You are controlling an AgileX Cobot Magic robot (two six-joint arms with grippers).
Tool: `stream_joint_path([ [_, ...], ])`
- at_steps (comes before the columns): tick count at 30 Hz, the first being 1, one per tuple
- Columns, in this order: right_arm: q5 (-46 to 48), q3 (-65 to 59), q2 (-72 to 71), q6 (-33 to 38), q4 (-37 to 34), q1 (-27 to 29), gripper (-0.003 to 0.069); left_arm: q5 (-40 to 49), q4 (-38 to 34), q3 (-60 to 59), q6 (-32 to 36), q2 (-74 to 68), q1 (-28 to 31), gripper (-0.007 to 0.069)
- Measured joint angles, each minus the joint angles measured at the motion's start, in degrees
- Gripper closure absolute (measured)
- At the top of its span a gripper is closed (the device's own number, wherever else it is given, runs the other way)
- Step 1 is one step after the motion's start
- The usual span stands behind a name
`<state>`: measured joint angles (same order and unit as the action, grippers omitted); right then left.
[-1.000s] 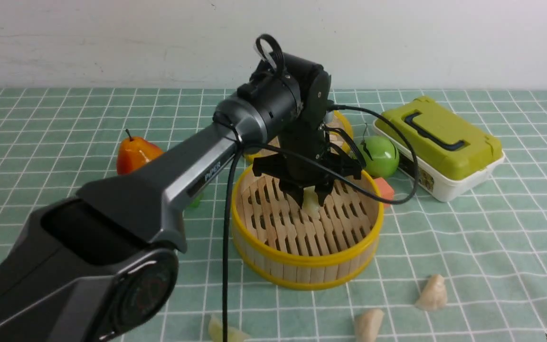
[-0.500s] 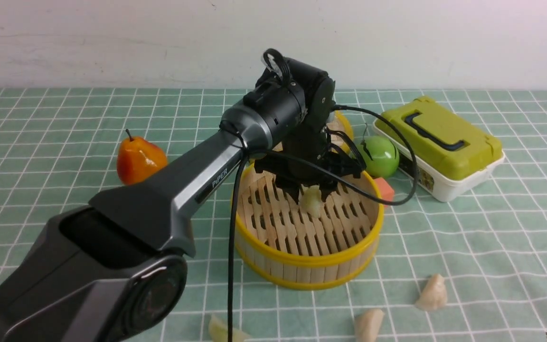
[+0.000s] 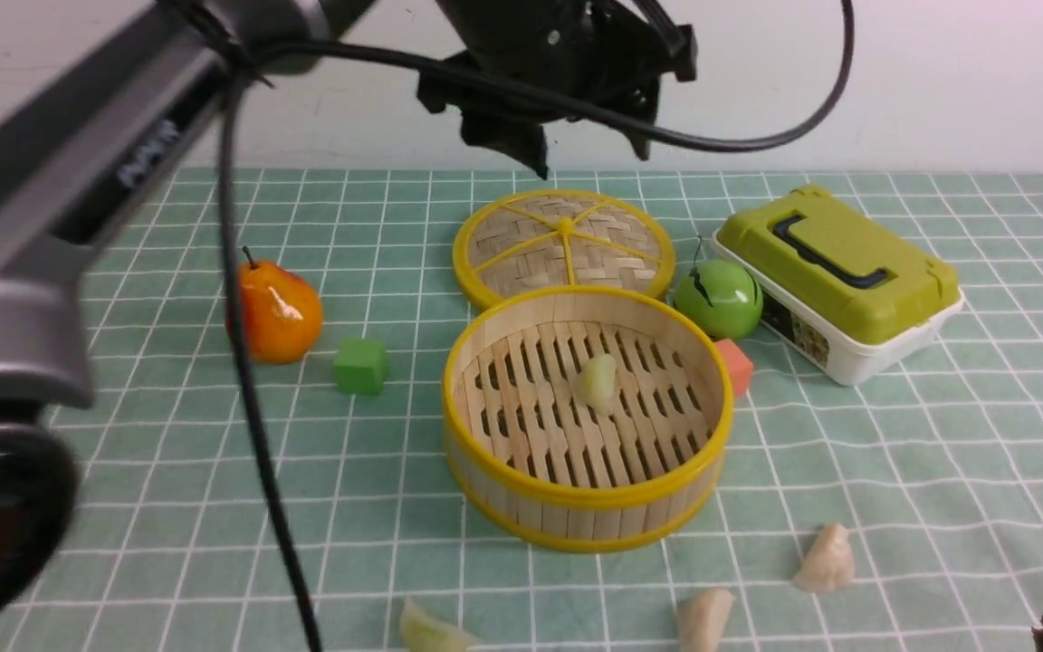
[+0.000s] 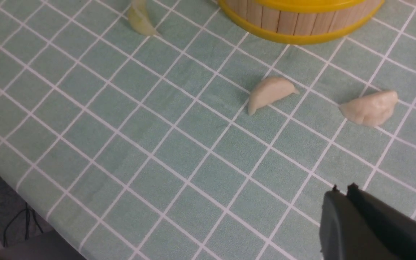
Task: Put the dumplings into the steamer on the table with the blue tablecloth.
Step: 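Reach for and grasp a dumpling on the table with the left gripper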
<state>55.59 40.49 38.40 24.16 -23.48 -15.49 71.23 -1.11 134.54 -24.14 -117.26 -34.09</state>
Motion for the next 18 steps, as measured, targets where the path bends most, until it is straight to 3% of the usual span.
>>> stream_joint_path([
  [4, 0.05, 0.00, 0.00, -0.05, -1.00, 0.00, 0.0636, -0.06, 3.51, -21.59, 0.32, 12.53, -0.59, 0.0115],
  [6, 0.05, 0.00, 0.00, -0.06, -1.67, 0.00, 0.0636, -0.06, 5.87, -38.12, -1.57, 20.26, -1.67, 0.0118],
  [7, 0.05, 0.00, 0.00, -0.06, -1.75, 0.00, 0.0636, -0.10, 6.25, -39.35, -1.84, 20.79, -1.76, 0.0118],
  [11, -1.00, 0.00, 0.00, -0.22, -2.45, -0.57, 0.0628, -10.23, 7.32, -63.44, -11.06, 28.89, -3.22, 0.0118],
  [18, -1.71, 0.05, 0.00, -0.22, -2.85, -3.51, 0.0618, -22.20, 2.74, -76.01, -14.92, 27.66, -3.29, 0.0118],
])
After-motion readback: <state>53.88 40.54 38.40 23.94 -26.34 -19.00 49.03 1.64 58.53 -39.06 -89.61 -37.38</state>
